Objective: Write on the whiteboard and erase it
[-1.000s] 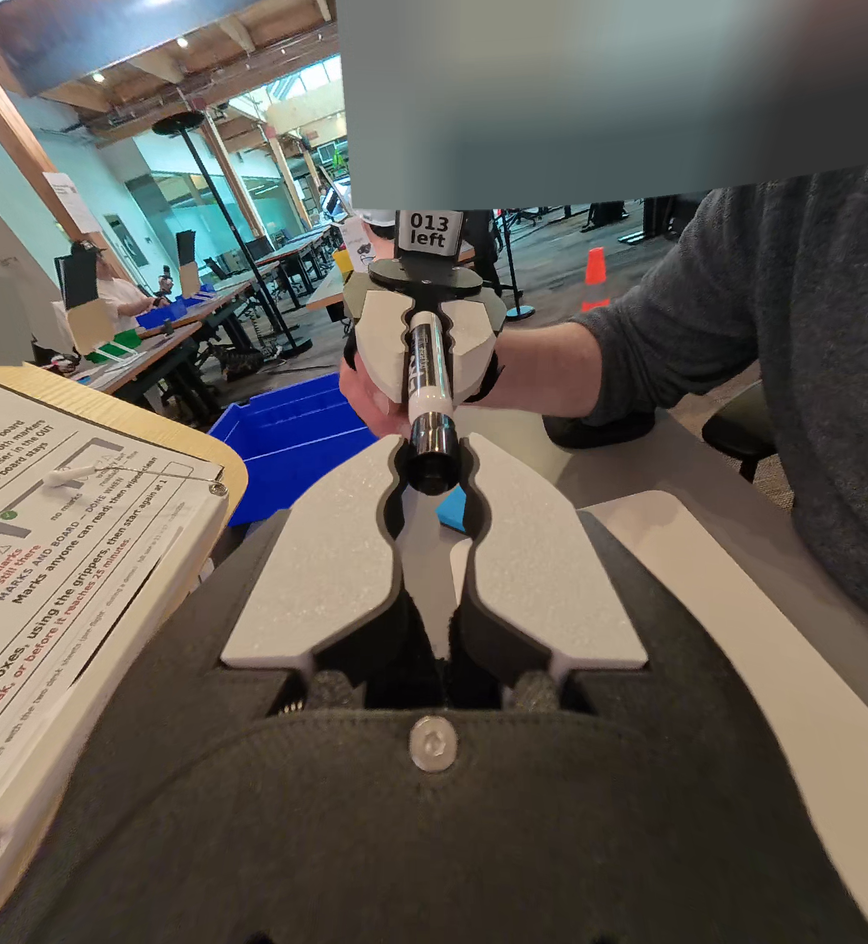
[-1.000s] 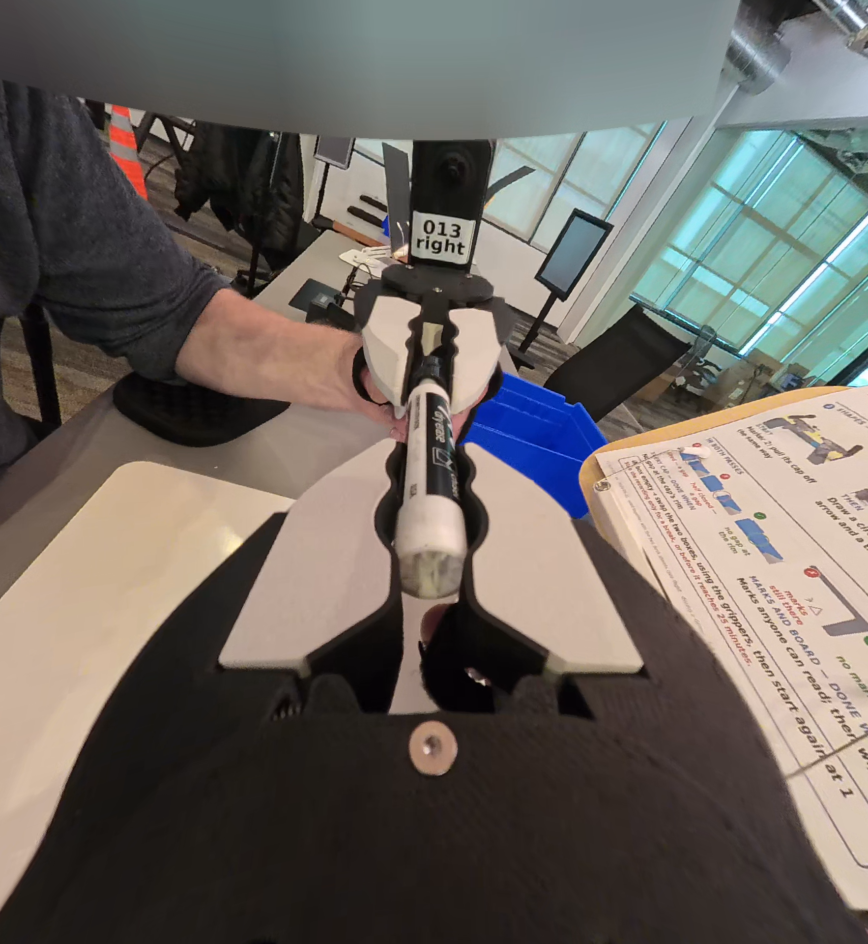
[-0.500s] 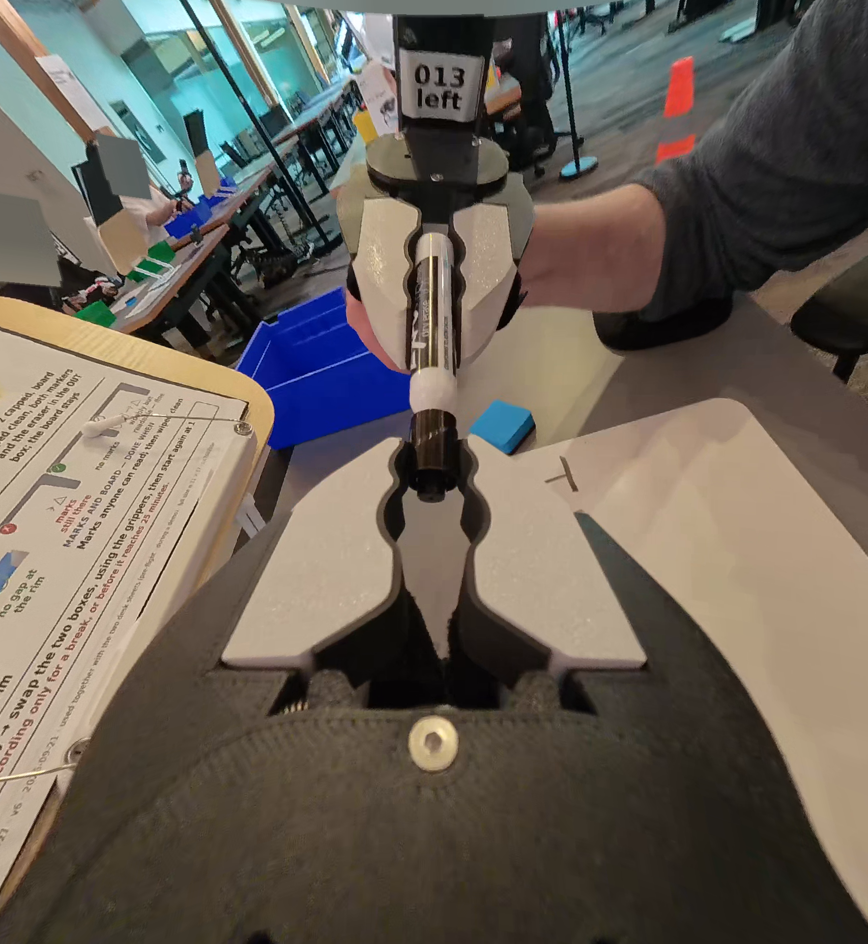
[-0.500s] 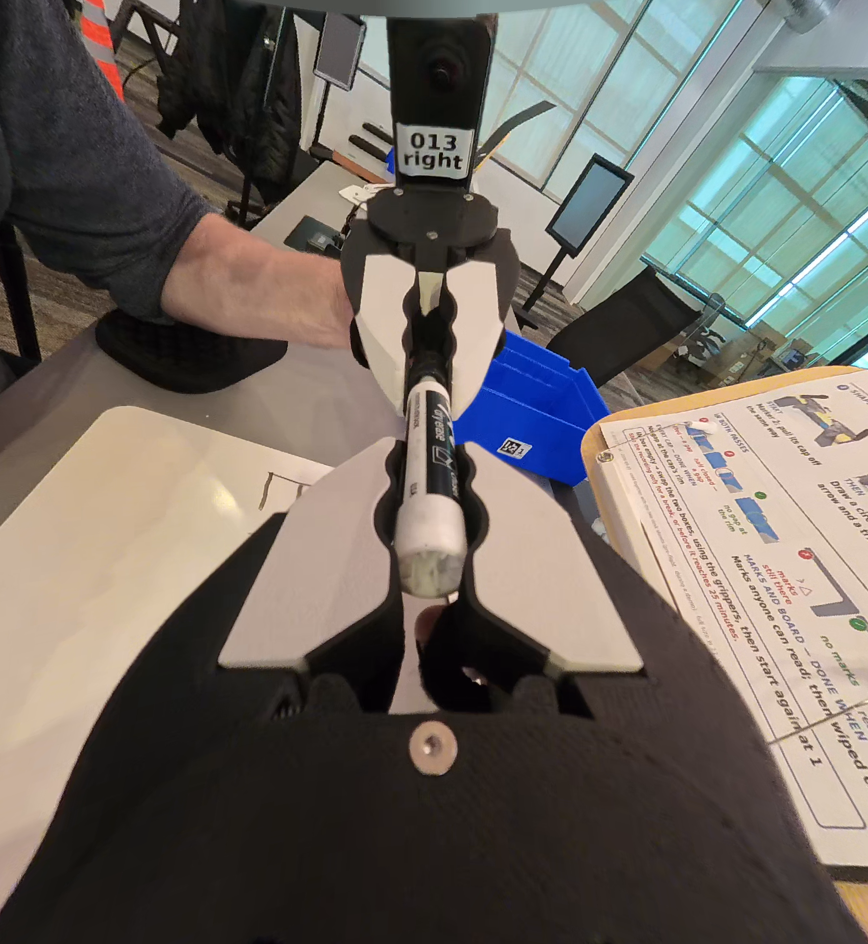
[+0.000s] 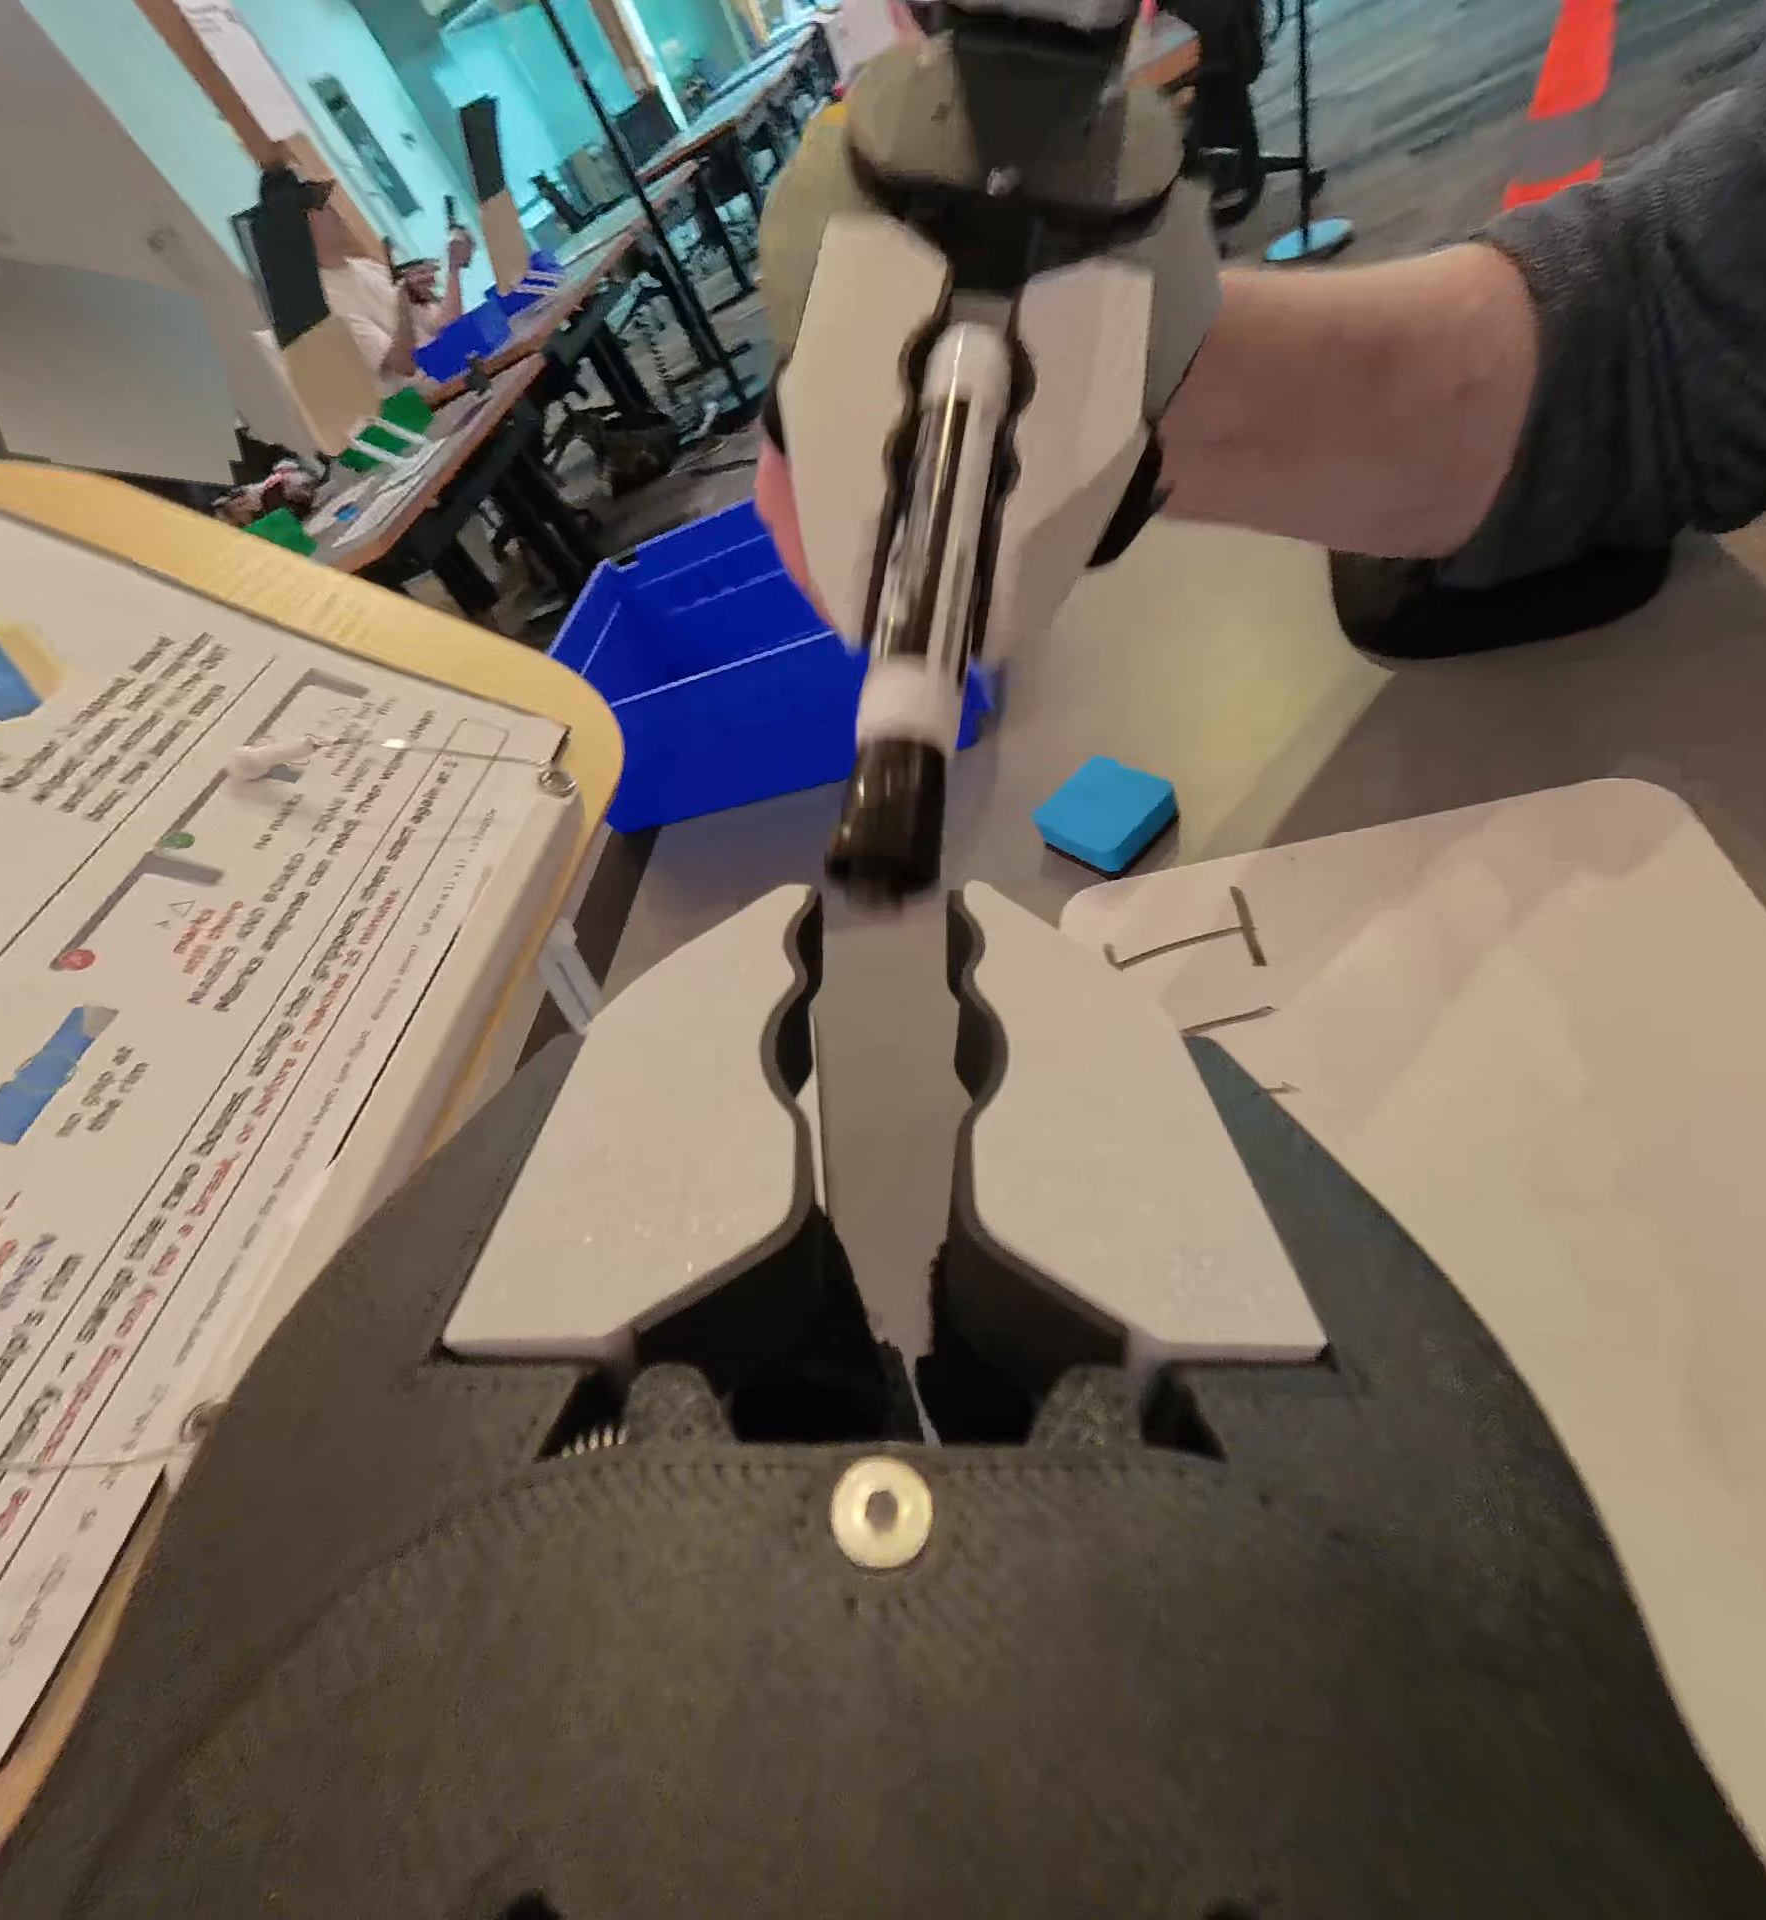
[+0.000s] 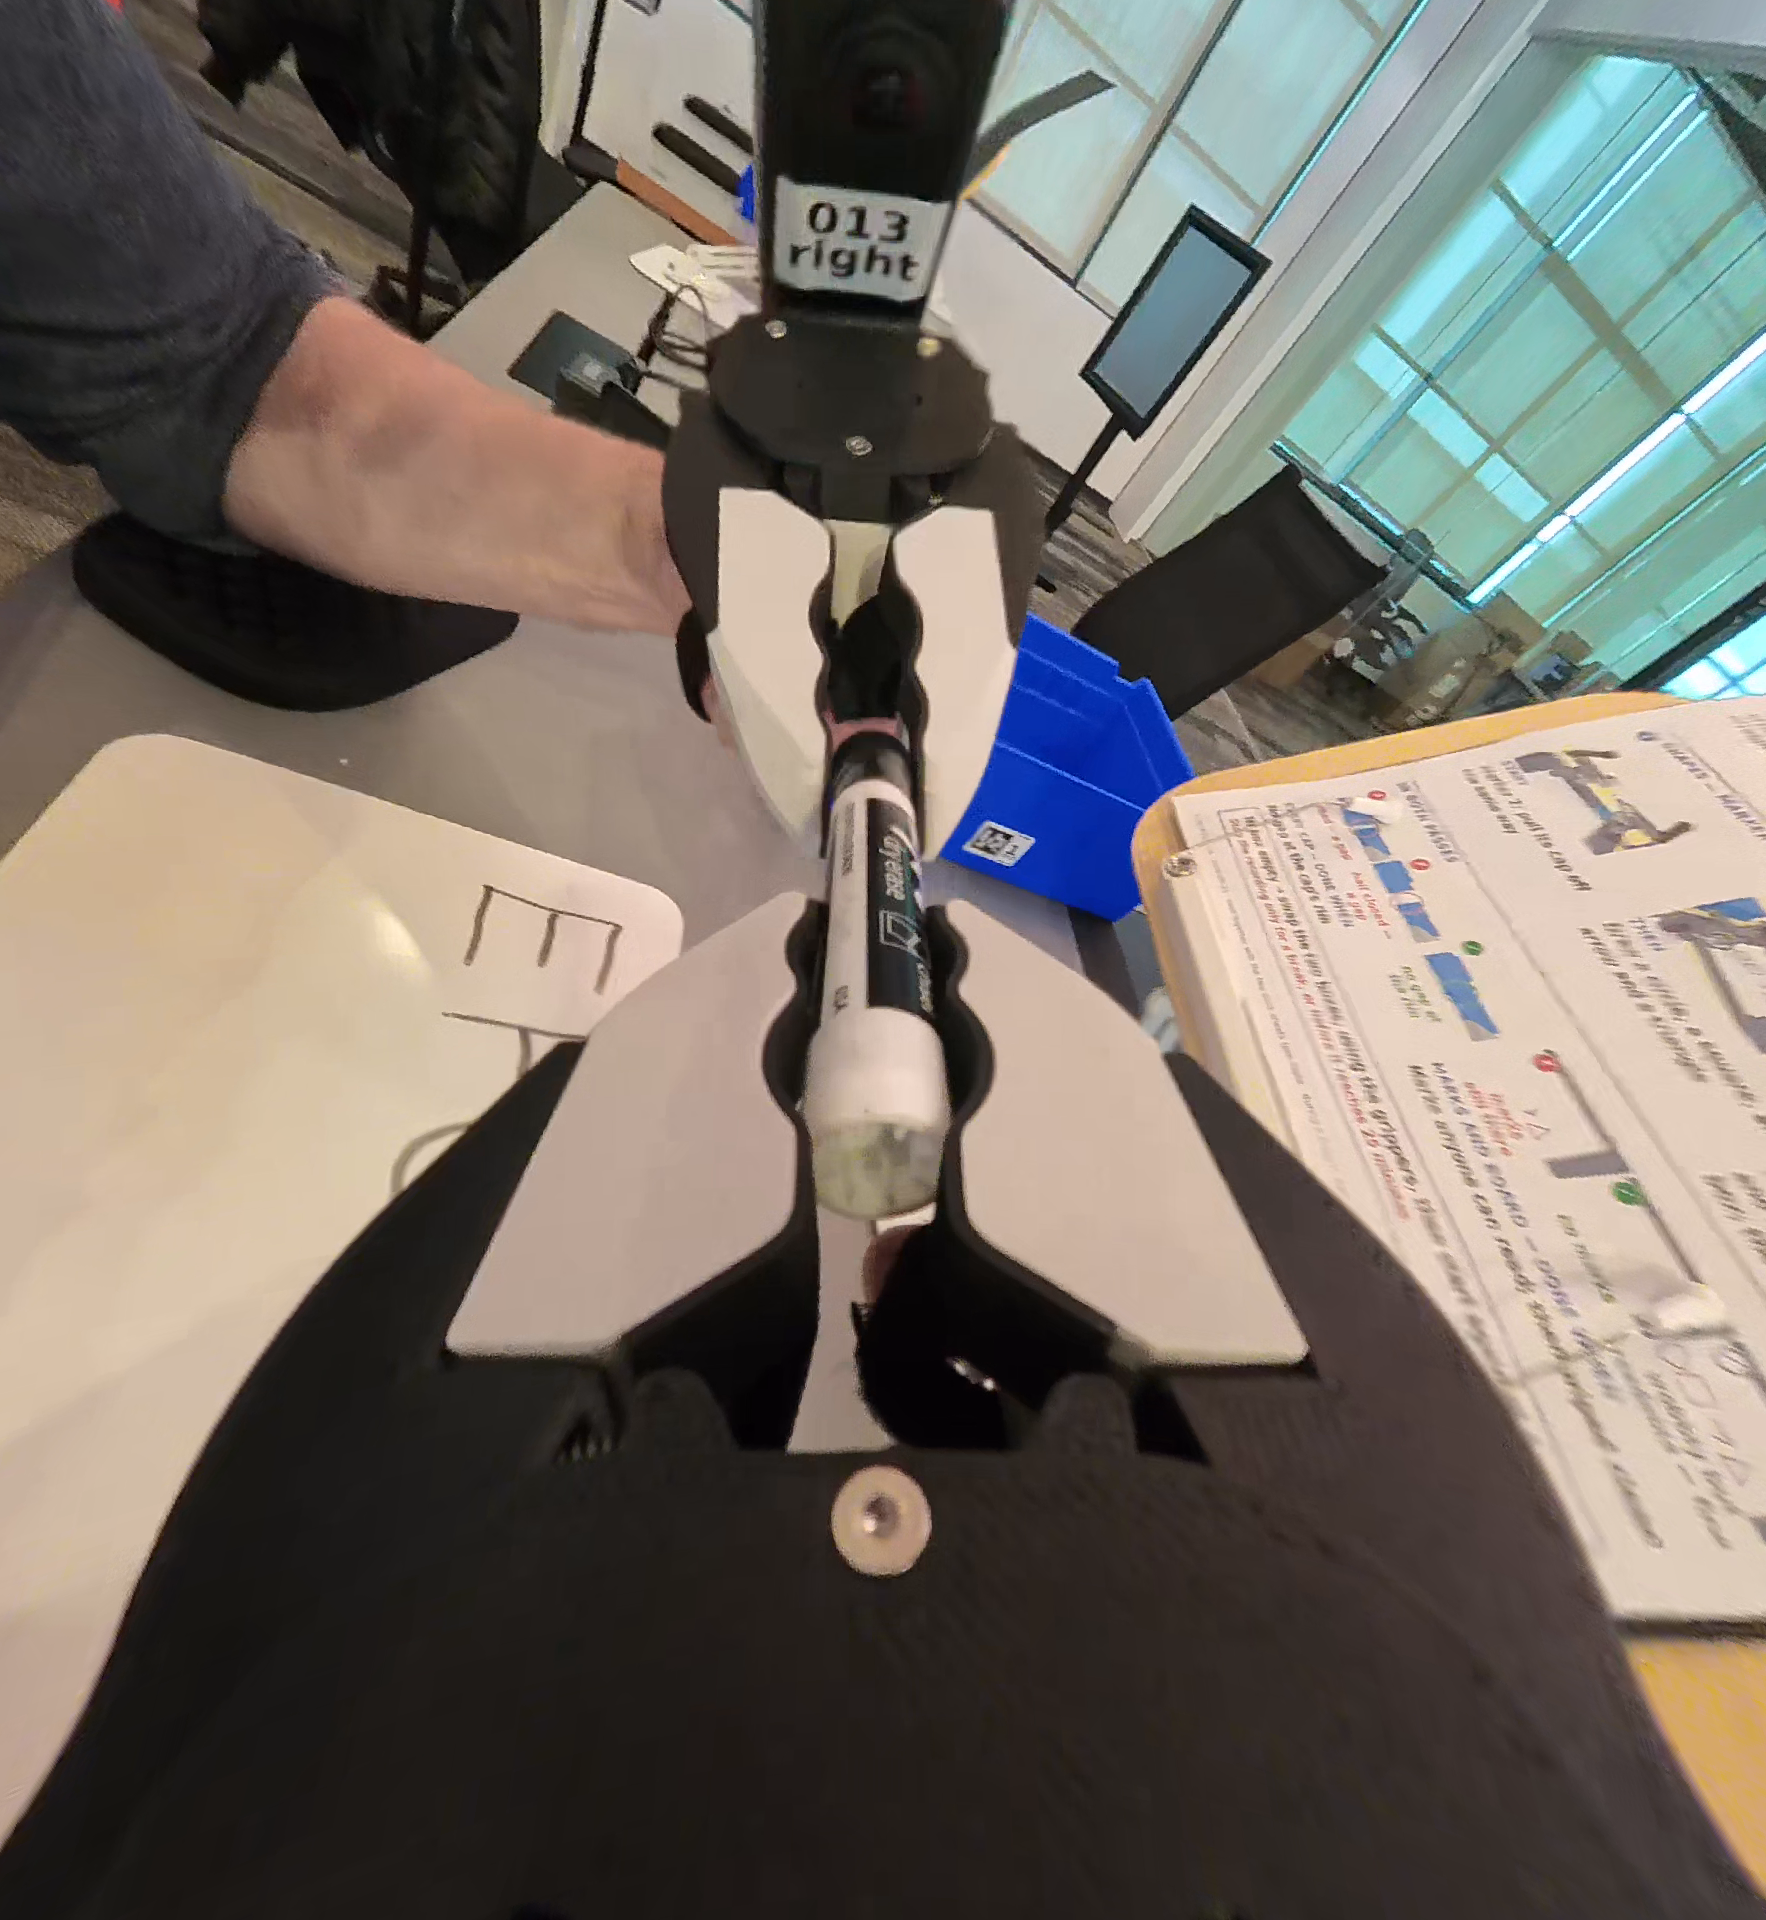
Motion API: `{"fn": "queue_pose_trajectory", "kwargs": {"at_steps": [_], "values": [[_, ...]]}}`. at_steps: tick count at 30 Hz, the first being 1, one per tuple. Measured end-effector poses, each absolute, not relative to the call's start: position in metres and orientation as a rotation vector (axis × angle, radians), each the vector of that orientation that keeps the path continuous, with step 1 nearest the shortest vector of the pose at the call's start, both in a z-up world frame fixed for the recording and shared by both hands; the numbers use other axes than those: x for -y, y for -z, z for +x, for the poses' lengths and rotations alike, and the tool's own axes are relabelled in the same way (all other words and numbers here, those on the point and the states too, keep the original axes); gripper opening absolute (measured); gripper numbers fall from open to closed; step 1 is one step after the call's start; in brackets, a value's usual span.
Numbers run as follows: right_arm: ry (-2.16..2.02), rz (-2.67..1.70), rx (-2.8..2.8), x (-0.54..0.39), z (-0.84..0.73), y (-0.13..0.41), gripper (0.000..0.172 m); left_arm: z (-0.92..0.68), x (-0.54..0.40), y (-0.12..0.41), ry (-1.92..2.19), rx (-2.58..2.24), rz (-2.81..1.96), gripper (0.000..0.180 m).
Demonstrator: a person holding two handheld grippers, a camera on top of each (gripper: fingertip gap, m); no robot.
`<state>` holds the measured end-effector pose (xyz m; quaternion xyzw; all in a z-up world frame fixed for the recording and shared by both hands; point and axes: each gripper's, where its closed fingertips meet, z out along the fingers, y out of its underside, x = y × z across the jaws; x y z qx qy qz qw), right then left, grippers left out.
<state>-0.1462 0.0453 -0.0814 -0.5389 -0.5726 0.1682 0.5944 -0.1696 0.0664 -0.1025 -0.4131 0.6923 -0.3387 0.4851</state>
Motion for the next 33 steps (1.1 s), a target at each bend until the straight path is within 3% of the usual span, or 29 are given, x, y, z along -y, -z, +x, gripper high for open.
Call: {"fn": "queue_pose_trajectory", "kwargs": {"at_steps": [1, 6, 10, 14, 25, 29, 33], "values": [[-0.375, -1.249, 1.31, -0.046, -0.138, 0.074, 0.021, -0.171, -0.072, 0.102, 0.821, -1.667, -1.024, 0.023], [-0.081, -1.331, 1.061, -0.07, -0.041, 0.025, 0.02, -0.188, -0.093, 0.098, 0.863, -1.627, -1.087, 0.004], [0.248, -1.557, 0.843, -0.095, 0.066, 0.028, 0.021, -0.195, -0.108, 0.119, 0.79, -1.696, -1.158, 0.001], [0.496, -1.843, 0.703, -0.117, 0.156, 0.08, 0.021, -0.198, -0.122, 0.146, 0.713, -1.759, -1.241, 0.001], [0.547, -2.39, 0.666, -0.134, 0.231, 0.244, 0.022, -0.202, -0.14, 0.194, 0.709, -1.85, -1.384, 0.0], [0.538, -2.465, 0.689, -0.132, 0.231, 0.264, 0.039, -0.202, -0.141, 0.203, 0.715, -1.869, -1.408, 0.0], [0.574, -2.462, 0.694, -0.125, 0.234, 0.248, 0.054, -0.205, -0.14, 0.208, 0.724, -1.895, -1.435, 0.0]]}}
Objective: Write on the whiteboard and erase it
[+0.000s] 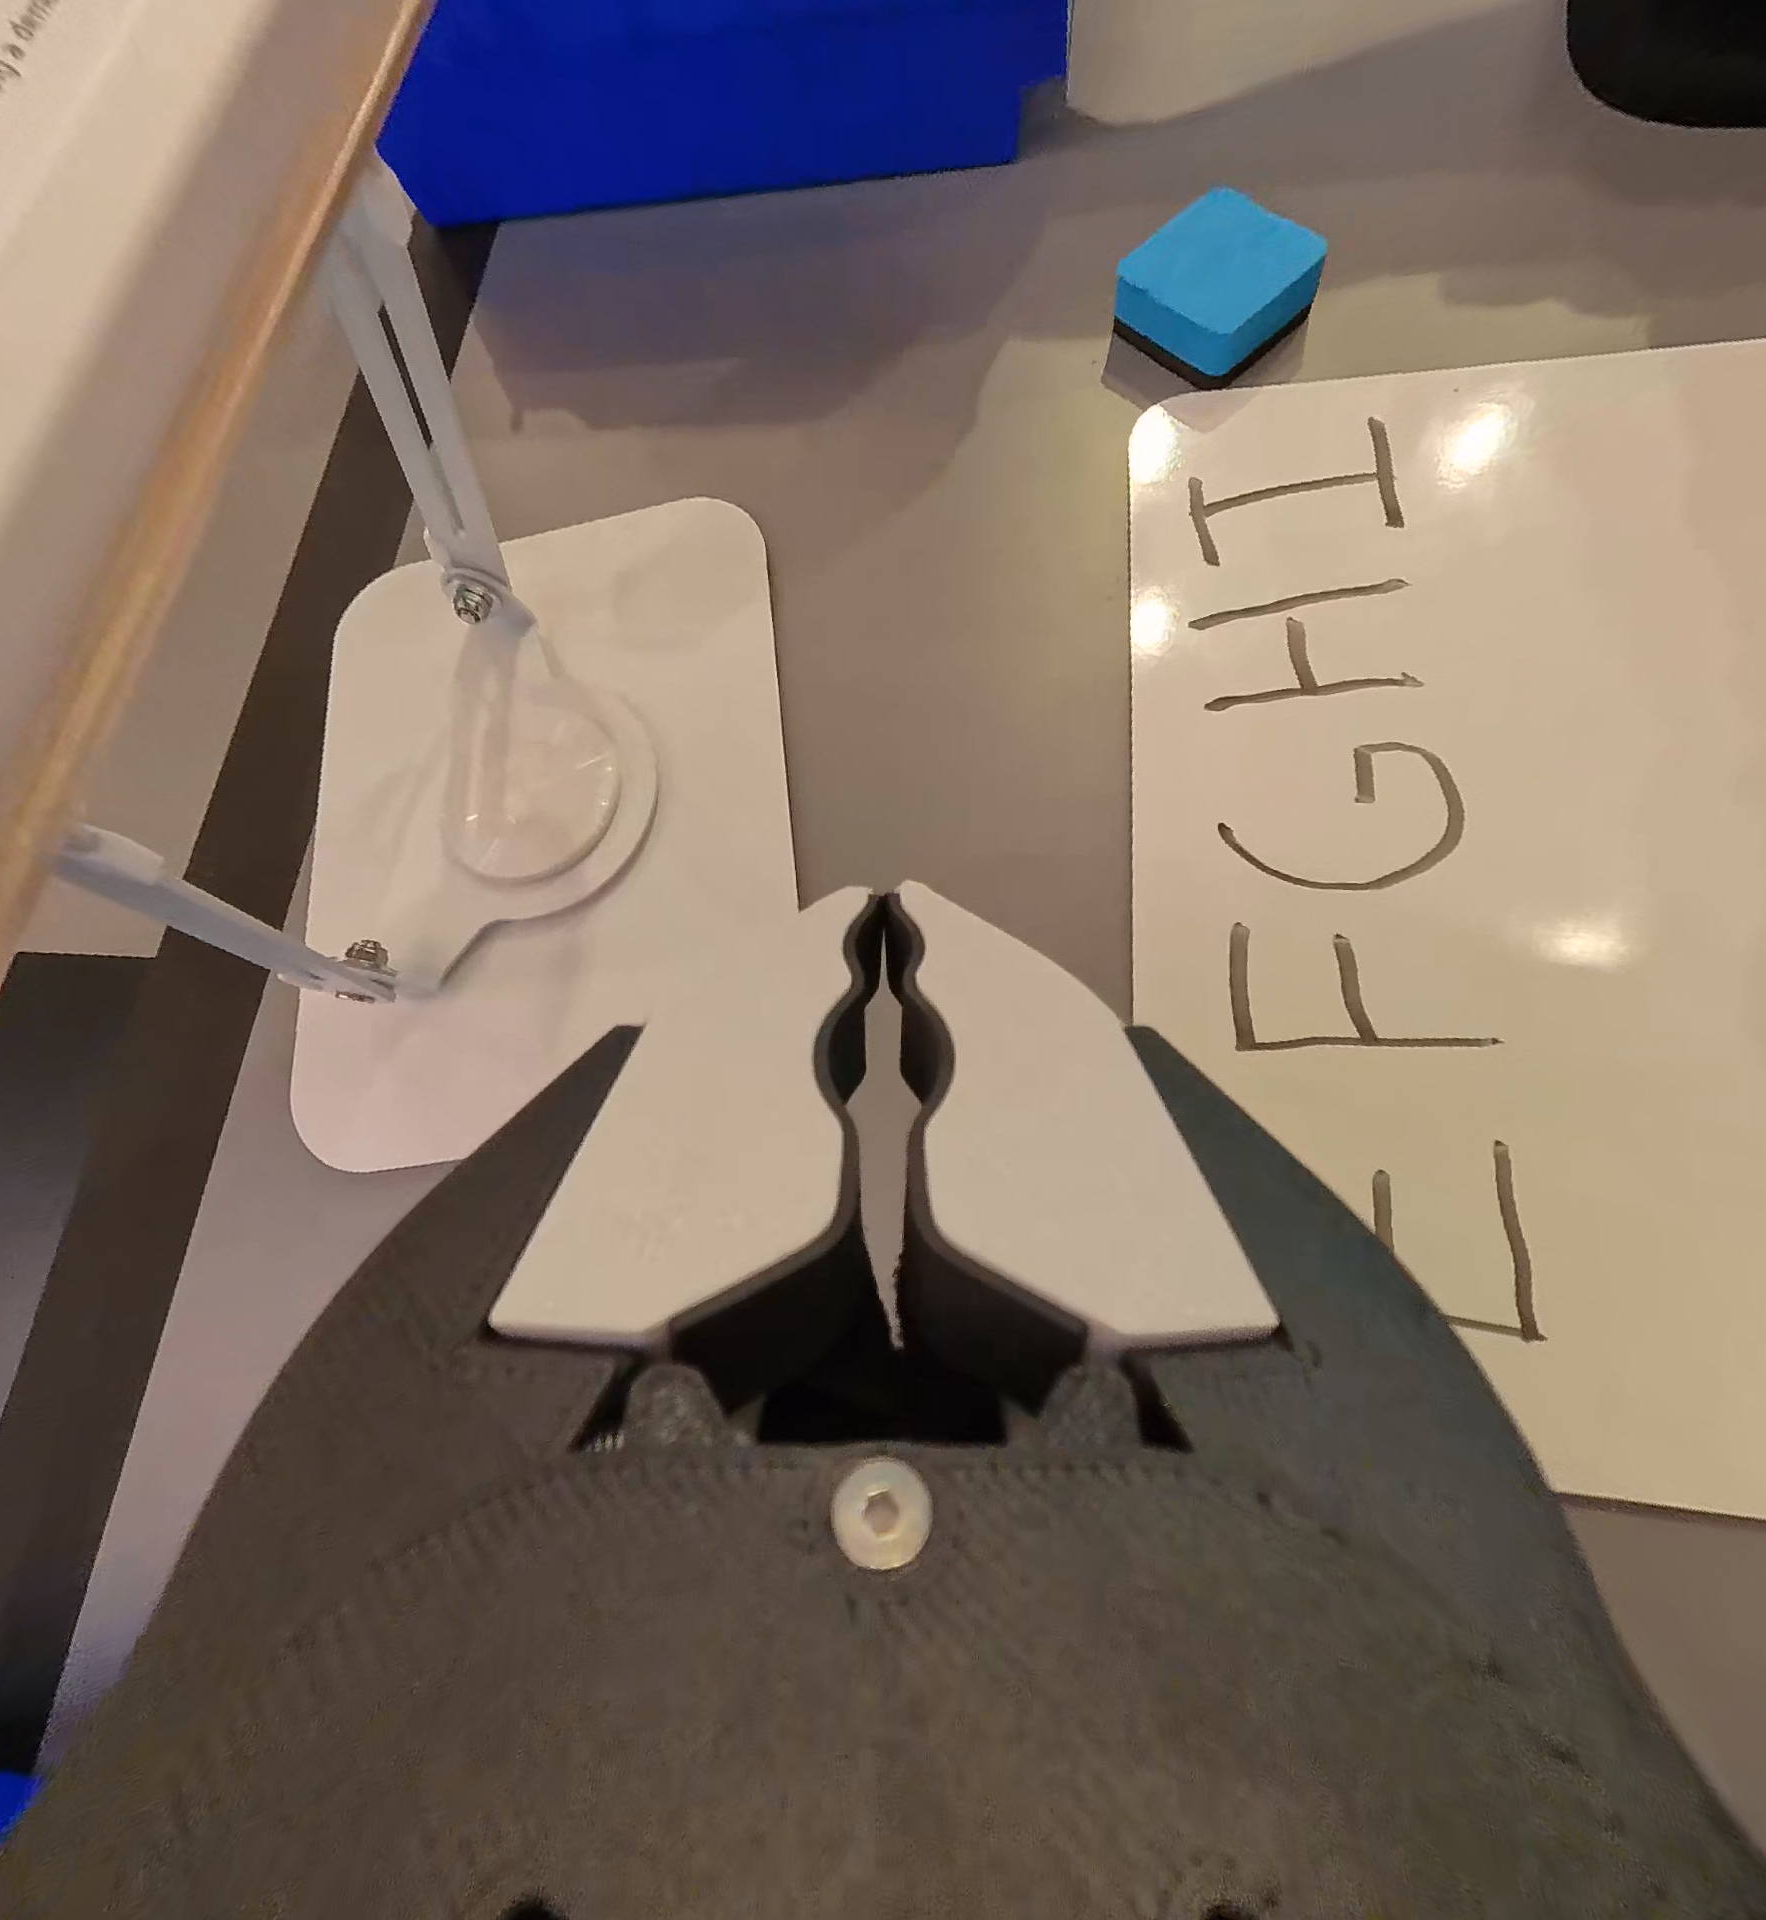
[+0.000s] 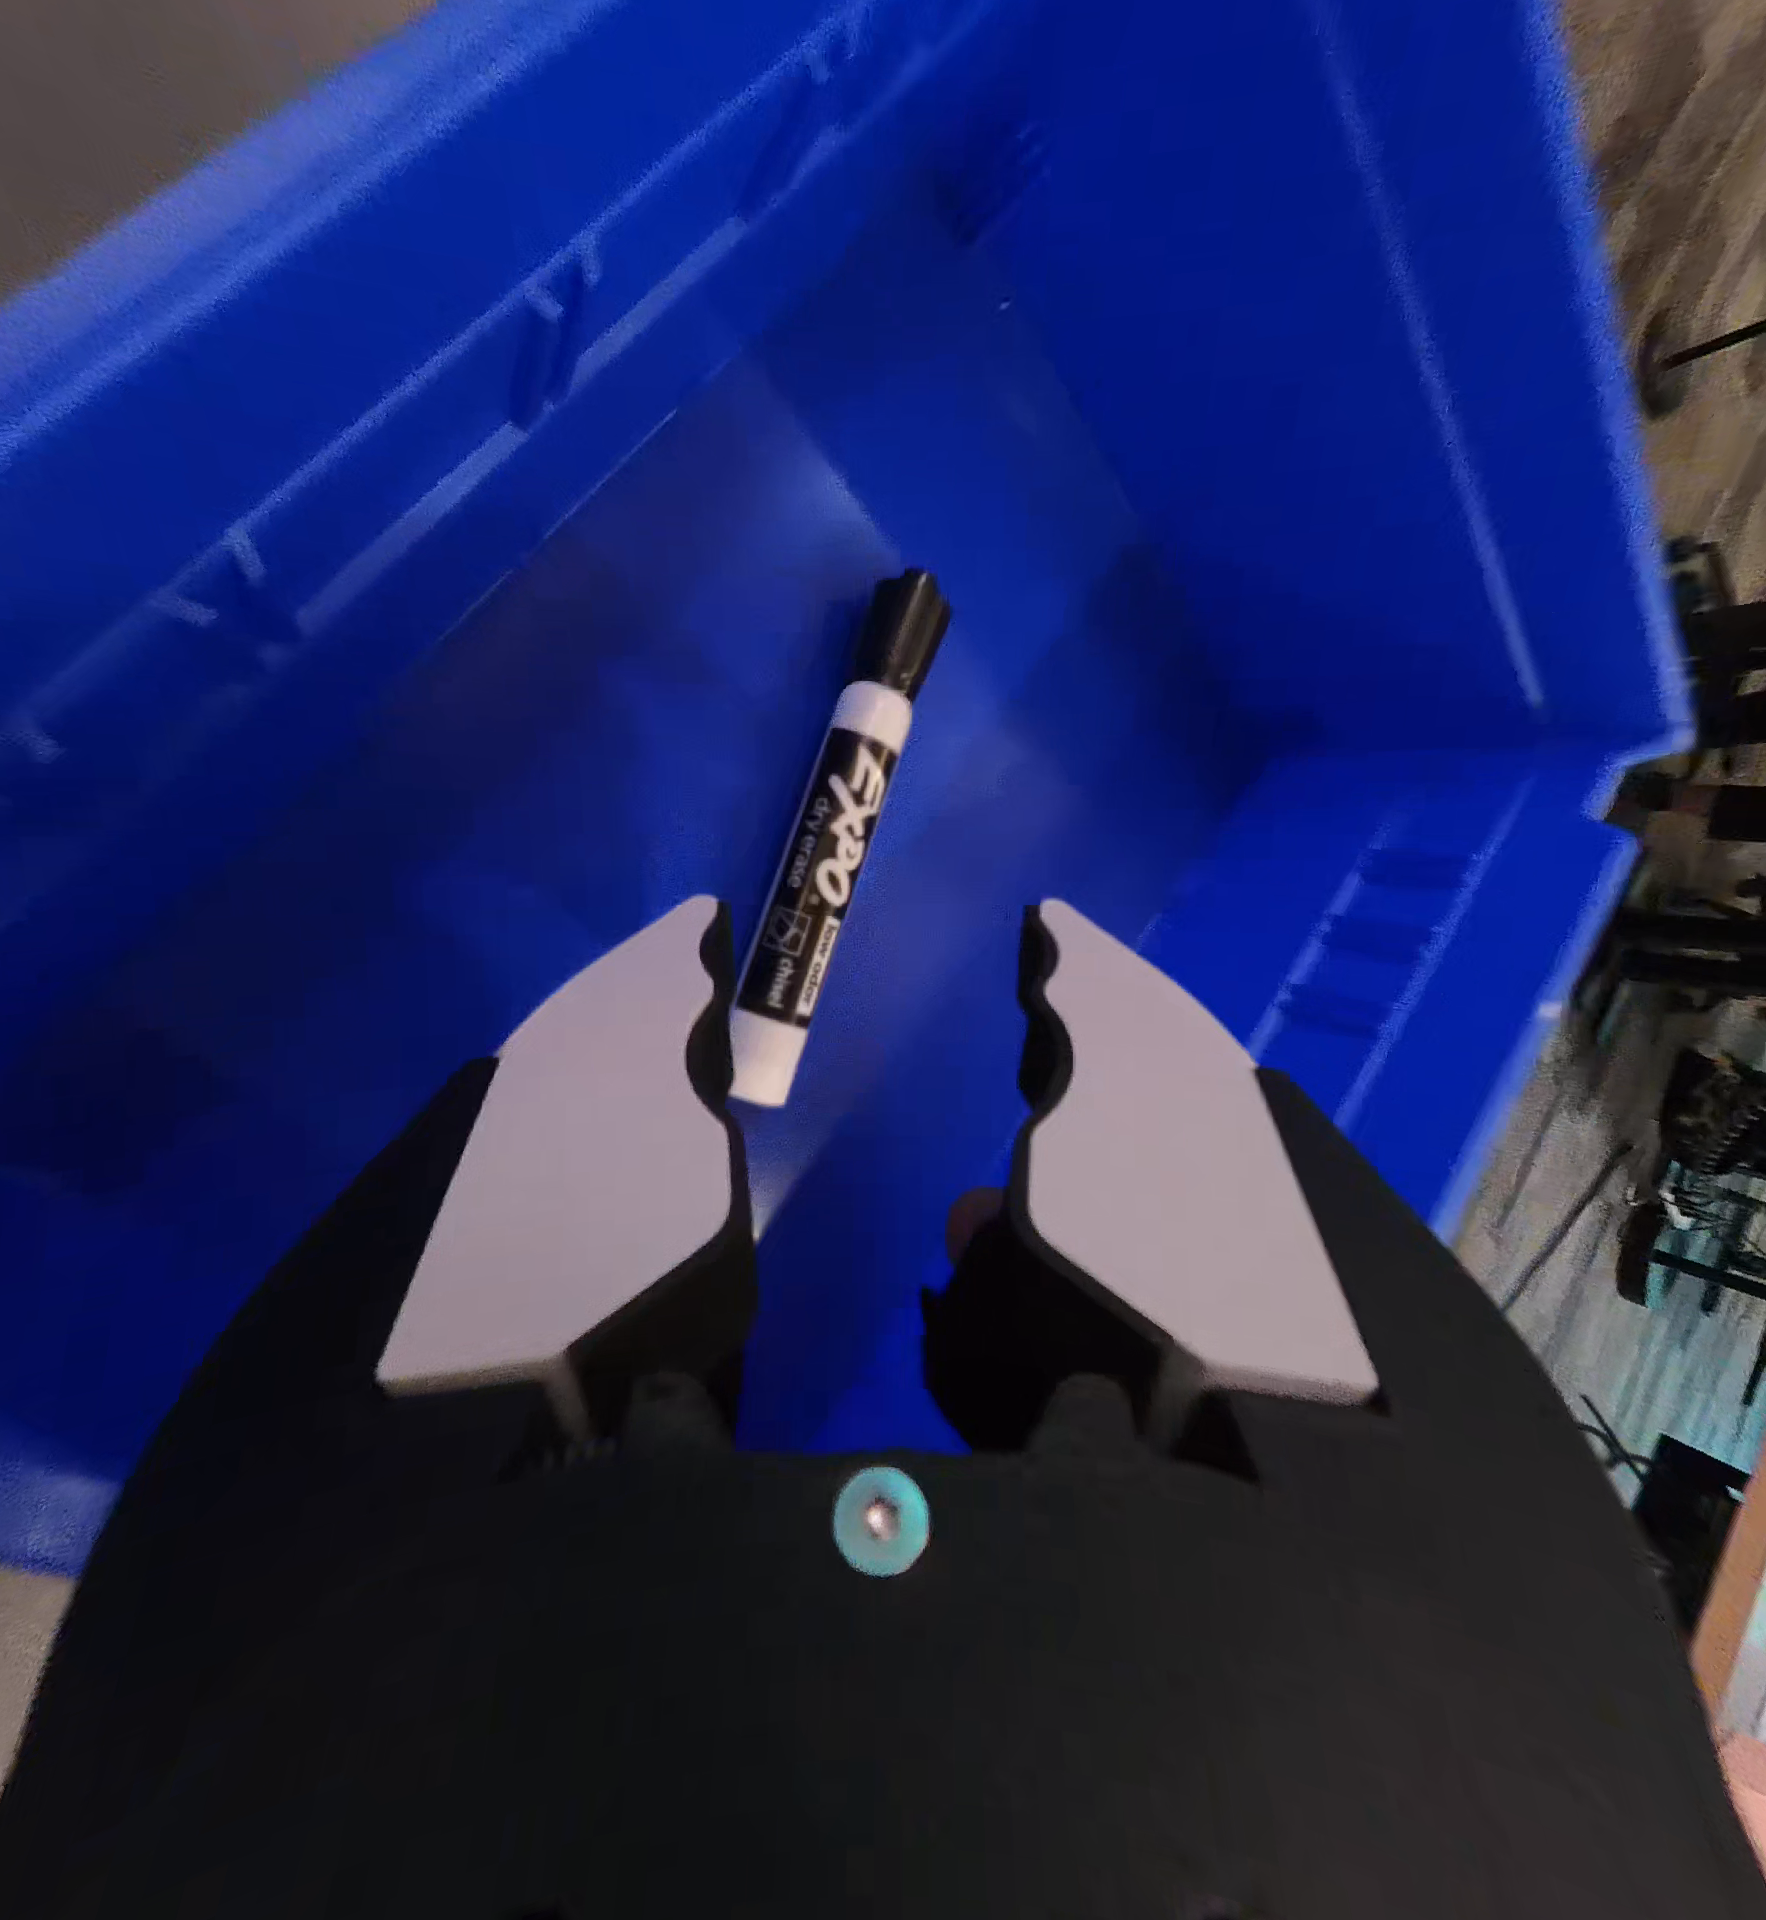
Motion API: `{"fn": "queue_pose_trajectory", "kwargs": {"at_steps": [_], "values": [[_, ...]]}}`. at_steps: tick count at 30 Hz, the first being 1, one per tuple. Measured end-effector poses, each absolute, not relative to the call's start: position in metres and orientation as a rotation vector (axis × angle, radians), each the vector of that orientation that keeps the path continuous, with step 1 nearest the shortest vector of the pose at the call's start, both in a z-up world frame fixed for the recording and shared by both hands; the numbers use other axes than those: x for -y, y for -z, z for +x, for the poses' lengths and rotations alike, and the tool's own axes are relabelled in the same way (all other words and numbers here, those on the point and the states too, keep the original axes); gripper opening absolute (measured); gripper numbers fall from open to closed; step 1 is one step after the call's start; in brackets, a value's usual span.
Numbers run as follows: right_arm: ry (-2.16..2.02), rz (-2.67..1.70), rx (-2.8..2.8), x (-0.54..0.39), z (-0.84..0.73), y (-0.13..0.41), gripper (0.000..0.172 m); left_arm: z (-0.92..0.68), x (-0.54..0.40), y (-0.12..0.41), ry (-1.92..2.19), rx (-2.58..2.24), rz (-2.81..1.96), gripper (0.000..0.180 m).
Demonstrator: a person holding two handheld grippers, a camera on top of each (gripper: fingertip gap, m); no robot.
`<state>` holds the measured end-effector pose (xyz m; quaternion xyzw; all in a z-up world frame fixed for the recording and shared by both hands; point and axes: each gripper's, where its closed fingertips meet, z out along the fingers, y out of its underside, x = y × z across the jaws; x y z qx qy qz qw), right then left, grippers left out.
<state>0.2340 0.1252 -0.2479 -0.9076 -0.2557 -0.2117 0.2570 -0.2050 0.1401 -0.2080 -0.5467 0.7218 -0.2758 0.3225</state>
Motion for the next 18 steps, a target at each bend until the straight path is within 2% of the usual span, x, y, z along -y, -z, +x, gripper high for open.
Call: {"fn": "queue_pose_trajectory", "kwargs": {"at_steps": [4, 8, 10, 13, 18], "values": [[0.636, -2.37, 0.723, -0.118, 0.224, 0.202, 0.062, -0.208, -0.14, 0.208, 0.724, -1.909, -1.442, 0.001], [0.53, -2.195, 0.856, -0.102, 0.157, 0.138, 0.057, -0.215, -0.138, 0.198, 0.704, -1.93, -1.444, 0.002], [0.437, -2.131, 1.01, -0.085, 0.107, 0.123, 0.057, -0.219, -0.134, 0.193, 0.704, -1.947, -1.449, 0.004], [0.346, -2.127, 1.231, -0.056, 0.047, 0.132, 0.065, -0.229, -0.125, 0.198, 0.706, -2.011, -1.468, 0.006], [0.223, -2.327, 1.337, -0.014, 0.011, 0.204, 0.082, -0.247, -0.114, 0.218, 0.692, -2.109, -1.526, 0.007]]}}
